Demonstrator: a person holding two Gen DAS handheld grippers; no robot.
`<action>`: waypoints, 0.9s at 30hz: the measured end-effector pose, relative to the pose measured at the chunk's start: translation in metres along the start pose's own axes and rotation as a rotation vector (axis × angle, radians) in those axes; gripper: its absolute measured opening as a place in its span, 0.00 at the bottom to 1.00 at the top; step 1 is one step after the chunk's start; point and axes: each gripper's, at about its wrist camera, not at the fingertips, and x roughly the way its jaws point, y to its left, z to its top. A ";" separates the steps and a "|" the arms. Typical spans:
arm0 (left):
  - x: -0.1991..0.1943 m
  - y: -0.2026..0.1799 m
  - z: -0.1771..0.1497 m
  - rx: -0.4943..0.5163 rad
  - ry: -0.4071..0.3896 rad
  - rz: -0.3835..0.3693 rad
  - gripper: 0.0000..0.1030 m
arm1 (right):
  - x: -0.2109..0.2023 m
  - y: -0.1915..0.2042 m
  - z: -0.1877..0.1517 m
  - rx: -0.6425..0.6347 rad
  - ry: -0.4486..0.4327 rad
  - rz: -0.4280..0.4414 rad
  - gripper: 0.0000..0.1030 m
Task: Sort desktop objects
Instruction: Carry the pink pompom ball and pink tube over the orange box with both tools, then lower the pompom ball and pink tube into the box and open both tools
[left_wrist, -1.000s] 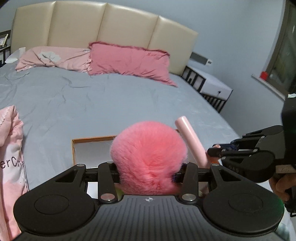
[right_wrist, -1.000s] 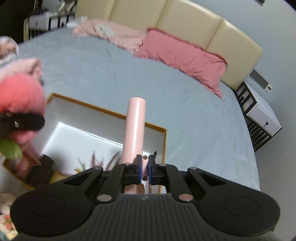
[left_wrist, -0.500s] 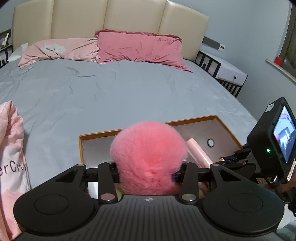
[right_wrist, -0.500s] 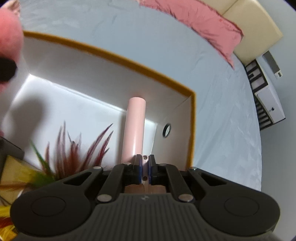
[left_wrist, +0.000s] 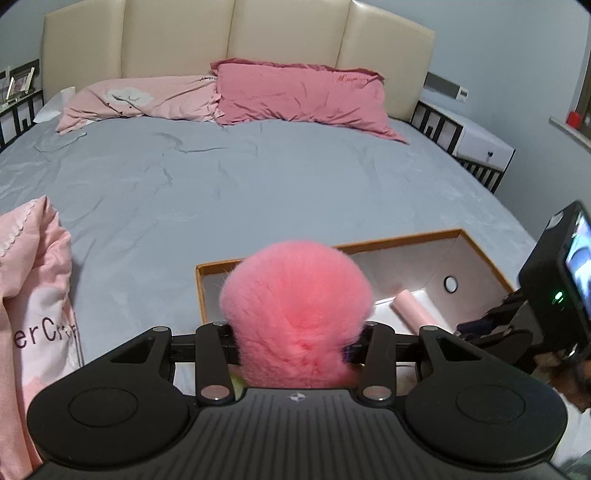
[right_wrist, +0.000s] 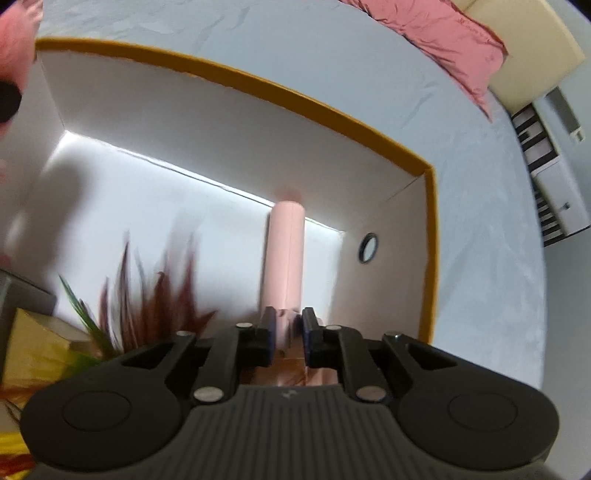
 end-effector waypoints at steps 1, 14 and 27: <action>0.002 -0.001 -0.001 0.012 0.004 0.012 0.47 | 0.001 -0.002 0.000 0.005 -0.005 0.002 0.16; 0.030 -0.024 -0.017 0.185 0.094 0.174 0.47 | -0.037 -0.021 -0.018 0.084 -0.175 0.040 0.33; 0.032 -0.034 -0.026 0.264 0.074 0.193 0.56 | -0.060 -0.014 -0.047 0.147 -0.249 0.065 0.35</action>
